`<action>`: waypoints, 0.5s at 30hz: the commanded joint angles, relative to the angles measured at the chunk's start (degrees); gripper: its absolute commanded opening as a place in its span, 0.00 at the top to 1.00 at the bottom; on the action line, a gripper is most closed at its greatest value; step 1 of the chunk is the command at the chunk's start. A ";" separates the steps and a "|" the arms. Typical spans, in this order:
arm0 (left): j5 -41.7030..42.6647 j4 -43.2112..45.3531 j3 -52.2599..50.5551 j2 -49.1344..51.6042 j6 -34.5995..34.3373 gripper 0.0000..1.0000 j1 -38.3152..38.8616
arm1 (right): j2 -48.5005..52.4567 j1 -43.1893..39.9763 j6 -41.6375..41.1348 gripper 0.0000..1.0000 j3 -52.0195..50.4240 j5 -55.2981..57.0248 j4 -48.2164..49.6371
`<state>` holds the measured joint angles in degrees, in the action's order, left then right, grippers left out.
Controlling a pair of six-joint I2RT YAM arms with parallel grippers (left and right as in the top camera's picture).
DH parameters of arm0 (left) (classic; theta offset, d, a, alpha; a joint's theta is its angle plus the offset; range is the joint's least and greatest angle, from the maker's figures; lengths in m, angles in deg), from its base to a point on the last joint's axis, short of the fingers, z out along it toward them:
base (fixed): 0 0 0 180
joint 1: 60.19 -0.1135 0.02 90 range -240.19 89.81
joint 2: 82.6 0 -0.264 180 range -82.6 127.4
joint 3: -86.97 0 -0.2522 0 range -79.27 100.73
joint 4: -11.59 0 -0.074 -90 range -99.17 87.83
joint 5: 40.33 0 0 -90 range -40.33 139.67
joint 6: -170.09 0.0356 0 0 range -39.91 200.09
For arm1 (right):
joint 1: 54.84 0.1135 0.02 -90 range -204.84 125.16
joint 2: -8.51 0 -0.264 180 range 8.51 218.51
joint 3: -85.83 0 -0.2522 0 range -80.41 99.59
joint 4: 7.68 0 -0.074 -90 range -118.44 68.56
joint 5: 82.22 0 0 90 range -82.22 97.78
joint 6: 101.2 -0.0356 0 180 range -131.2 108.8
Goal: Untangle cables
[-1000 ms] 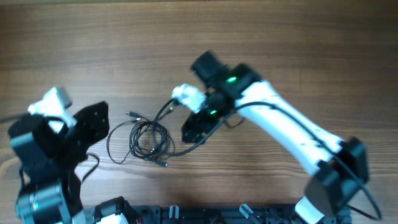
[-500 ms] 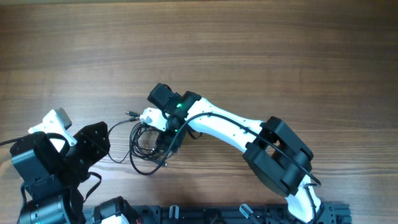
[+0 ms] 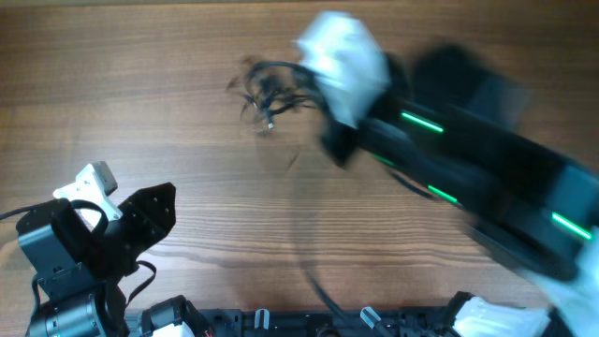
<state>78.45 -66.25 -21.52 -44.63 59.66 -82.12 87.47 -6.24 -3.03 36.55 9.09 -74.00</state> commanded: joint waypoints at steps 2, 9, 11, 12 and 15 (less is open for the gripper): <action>6.45 0.92 0.22 -0.09 0.74 0.60 -0.31 | -4.92 0.24 -0.83 0.96 -0.57 -7.98 -0.87; 31.26 2.32 0.22 -0.09 14.05 0.58 -0.17 | 1.62 0.24 -2.12 0.96 -0.72 -7.80 -4.48; 33.33 1.16 0.22 -0.09 20.63 0.58 2.03 | 3.41 0.24 -1.22 0.96 -0.72 -7.78 -3.10; 33.31 0.70 0.22 -0.09 22.75 0.58 3.15 | 3.76 0.24 -0.42 0.96 -0.72 -7.76 -2.38; 32.28 0.37 0.20 0.11 26.60 0.58 7.61 | 3.63 0.24 0.50 0.96 -0.72 -3.58 2.16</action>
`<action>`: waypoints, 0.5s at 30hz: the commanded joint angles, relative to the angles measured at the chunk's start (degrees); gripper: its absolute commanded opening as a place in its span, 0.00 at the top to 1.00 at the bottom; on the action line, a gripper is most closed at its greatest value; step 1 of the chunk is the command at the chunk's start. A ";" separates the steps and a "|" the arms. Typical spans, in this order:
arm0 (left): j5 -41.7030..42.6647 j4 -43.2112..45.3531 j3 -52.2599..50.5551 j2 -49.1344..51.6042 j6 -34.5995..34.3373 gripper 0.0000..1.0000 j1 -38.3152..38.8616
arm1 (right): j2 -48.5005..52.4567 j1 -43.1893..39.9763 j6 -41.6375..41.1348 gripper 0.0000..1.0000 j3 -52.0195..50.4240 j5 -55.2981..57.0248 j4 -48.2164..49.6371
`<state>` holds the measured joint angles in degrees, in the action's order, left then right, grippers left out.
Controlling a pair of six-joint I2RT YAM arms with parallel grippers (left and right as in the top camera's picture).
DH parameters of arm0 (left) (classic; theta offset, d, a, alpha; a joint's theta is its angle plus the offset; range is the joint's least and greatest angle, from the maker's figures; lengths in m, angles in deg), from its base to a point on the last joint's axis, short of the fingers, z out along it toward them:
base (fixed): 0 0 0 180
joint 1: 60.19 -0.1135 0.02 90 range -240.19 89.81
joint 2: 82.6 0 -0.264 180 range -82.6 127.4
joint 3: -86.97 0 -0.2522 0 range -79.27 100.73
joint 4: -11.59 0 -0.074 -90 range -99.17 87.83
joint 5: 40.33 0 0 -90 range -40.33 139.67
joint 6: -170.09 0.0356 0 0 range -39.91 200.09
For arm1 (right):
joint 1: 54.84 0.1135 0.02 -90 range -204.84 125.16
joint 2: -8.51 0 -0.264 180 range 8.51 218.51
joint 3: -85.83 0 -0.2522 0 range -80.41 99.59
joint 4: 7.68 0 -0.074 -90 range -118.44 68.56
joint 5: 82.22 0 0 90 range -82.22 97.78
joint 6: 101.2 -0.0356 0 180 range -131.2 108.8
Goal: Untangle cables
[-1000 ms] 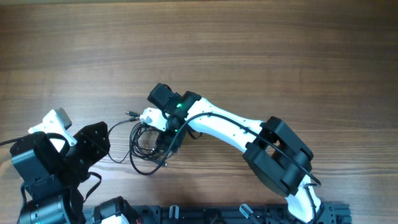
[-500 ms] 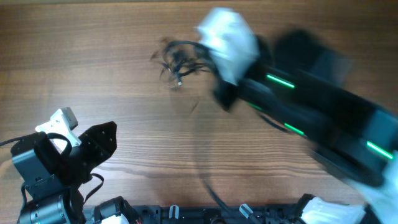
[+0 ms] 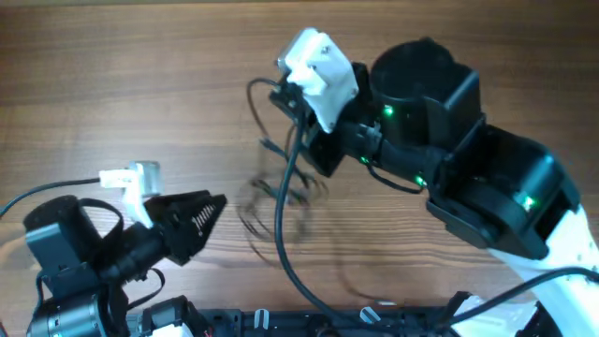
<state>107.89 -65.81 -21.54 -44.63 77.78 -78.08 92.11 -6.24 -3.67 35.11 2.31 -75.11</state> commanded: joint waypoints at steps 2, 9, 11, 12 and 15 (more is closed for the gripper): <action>-0.02 -0.02 0.22 0.92 8.59 0.58 6.84 | -1.20 0.22 1.07 0.96 0.74 4.13 6.29; -3.15 9.57 -3.04 9.14 8.02 0.59 15.39 | -1.31 0.24 -0.07 0.96 0.74 0.02 6.27; -3.89 14.08 -4.13 14.01 7.85 0.59 17.22 | -1.53 0.24 -0.20 0.96 0.74 -1.49 5.84; -3.91 15.58 -4.20 16.44 7.85 0.59 17.94 | -1.75 0.24 -0.20 0.96 0.74 -1.84 5.64; -3.91 20.41 -4.20 24.85 7.87 0.59 20.79 | -2.97 0.24 -0.17 0.96 0.74 -2.54 5.20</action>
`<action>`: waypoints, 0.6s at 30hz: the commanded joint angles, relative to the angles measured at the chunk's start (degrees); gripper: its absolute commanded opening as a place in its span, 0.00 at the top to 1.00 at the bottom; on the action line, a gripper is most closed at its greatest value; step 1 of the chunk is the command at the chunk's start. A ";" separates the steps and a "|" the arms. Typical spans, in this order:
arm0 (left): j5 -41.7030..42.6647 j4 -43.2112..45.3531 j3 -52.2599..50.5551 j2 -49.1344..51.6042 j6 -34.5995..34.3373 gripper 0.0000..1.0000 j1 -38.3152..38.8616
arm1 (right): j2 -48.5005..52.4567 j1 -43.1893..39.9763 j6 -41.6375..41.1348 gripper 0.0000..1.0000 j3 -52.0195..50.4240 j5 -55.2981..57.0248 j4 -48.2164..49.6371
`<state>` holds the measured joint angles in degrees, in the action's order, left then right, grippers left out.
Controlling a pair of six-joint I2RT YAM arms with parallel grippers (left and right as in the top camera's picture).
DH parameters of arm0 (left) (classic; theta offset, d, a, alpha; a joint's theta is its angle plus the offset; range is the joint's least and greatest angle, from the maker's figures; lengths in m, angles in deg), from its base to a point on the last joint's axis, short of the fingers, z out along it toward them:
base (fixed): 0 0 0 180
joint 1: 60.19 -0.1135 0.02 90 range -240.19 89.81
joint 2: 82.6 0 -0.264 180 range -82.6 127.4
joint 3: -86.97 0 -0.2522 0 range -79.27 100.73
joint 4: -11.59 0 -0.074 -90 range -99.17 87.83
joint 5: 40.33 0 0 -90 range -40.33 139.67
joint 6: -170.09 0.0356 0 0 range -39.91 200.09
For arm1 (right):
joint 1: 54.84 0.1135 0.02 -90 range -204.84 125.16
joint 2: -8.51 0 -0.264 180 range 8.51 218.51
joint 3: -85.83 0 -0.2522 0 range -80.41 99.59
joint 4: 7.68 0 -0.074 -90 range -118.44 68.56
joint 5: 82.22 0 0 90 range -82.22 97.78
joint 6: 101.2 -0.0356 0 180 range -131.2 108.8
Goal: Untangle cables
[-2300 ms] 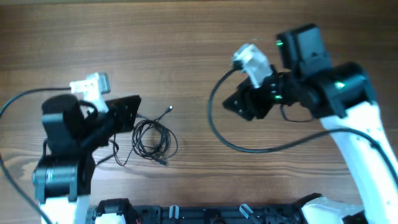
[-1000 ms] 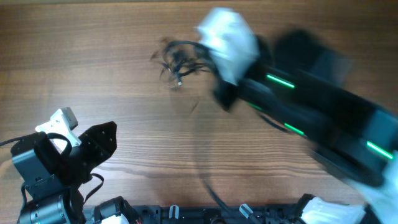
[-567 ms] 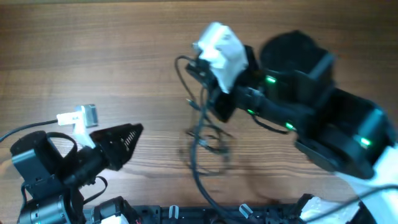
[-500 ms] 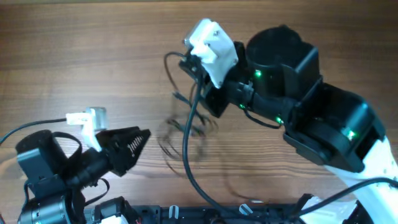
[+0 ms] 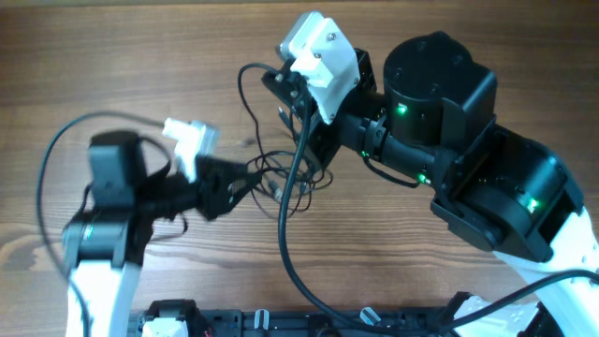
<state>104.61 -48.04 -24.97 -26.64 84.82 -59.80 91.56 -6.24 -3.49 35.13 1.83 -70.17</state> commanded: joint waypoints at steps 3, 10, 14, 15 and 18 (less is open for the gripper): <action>-0.63 8.17 -0.76 16.28 0.81 0.59 6.58 | -3.45 0.24 -0.37 0.96 0.72 -2.10 -0.61; -0.61 26.77 -0.76 31.30 -8.41 0.60 14.05 | -4.37 0.24 -0.39 0.96 0.72 -7.48 -3.23; -4.90 34.91 -0.76 33.24 -16.65 0.62 18.32 | -4.37 0.24 -0.35 0.96 0.70 -7.45 -5.62; -4.85 36.28 -0.76 33.24 -17.92 0.63 19.26 | -4.35 0.24 -0.31 0.96 0.70 -7.43 -6.03; -1.88 37.33 -0.74 33.24 -20.90 0.63 21.97 | -4.31 0.24 -0.20 0.96 0.70 -7.21 -6.86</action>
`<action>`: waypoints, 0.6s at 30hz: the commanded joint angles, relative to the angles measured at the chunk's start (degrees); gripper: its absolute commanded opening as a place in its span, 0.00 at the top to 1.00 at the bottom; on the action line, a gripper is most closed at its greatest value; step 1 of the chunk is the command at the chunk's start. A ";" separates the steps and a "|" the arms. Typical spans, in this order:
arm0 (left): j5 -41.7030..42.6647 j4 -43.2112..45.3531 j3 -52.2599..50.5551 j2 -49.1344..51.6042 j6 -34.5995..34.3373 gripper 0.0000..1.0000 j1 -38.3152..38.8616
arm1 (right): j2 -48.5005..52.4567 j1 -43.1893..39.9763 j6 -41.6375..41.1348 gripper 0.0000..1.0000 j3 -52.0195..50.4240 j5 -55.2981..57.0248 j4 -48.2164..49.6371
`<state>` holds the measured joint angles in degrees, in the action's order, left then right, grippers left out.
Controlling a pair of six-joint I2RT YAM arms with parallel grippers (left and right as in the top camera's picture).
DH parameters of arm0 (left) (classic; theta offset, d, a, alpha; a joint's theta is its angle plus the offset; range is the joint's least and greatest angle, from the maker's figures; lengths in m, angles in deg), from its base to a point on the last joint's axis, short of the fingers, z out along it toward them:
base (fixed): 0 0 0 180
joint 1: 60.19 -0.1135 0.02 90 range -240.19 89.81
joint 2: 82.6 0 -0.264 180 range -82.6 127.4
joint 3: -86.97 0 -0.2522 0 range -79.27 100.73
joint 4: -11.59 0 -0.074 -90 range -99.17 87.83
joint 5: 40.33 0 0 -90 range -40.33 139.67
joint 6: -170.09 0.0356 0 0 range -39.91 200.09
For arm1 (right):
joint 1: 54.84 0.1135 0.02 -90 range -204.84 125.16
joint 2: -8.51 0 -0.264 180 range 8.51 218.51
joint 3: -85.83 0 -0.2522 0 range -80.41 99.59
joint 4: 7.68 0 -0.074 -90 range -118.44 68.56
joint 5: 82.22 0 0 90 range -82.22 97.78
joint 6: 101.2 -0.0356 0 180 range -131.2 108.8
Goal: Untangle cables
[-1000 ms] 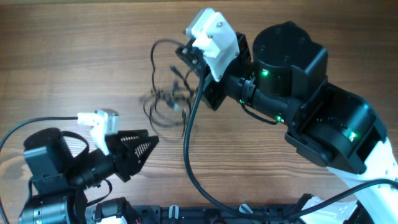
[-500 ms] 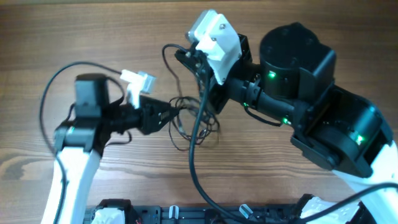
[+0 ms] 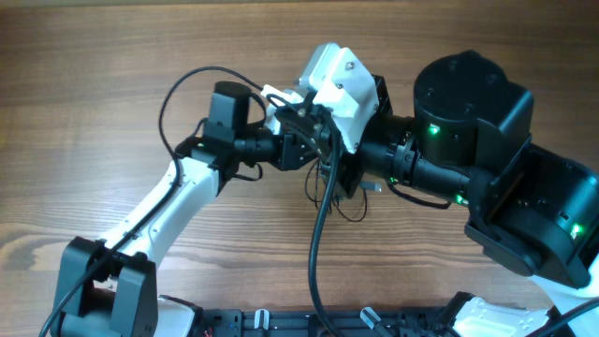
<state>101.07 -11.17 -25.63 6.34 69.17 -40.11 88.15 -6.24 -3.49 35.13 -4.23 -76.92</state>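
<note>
A tangle of thin black cables (image 3: 329,192) hangs bunched in the middle of the wooden table (image 3: 112,65), with a small pale connector (image 3: 375,188) at its right side. My right gripper (image 3: 314,122) sits just above the tangle, largely hidden under its white wrist camera, and appears shut on the cables' upper strands. My left gripper (image 3: 298,150) reaches in from the left, its dark fingers touching the same bunch right against the right gripper. Whether its fingers are closed cannot be made out.
A thick black cable (image 3: 314,262) runs from the right wrist down to the black rail (image 3: 281,323) at the table's front edge. A thin loop of wire (image 3: 178,84) arches over the left forearm. The right arm's bulky body fills the right half.
My left arm has stretched further right and up, so its gripper now meets the right gripper at the bunch. The right gripper and the tangle have shifted slightly right.
The tangle first lay at the table's far middle with the right arm sweeping in and the left arm folded at the front left. Then the right gripper had strands lifted while the left turned toward them. The left gripper reached the tangle and now presses against it beside the right.
</note>
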 commanded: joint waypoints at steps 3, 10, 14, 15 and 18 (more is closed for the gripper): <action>5.14 0.48 -0.09 0.26 -6.21 0.76 3.89 | -0.90 0.24 -0.22 0.96 0.70 1.29 -0.57; -3.87 0.50 -0.09 0.26 -8.07 0.96 5.31 | -0.90 0.24 -0.33 0.96 0.70 4.33 -0.70; -31.45 -12.04 -0.09 0.26 -12.52 0.96 4.94 | -0.90 0.24 -0.37 0.96 0.70 9.92 -1.25; -39.93 -15.52 -0.09 0.26 -15.06 0.96 4.22 | -0.90 0.24 -0.35 0.96 0.70 9.94 -1.18; -51.65 -21.73 -0.09 0.26 -20.90 0.96 -0.02 | -0.90 0.24 -0.28 0.96 0.70 9.94 -1.20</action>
<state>68.88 -29.46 -25.56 6.45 55.49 -36.13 88.15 -6.24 -3.47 35.13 4.01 -78.48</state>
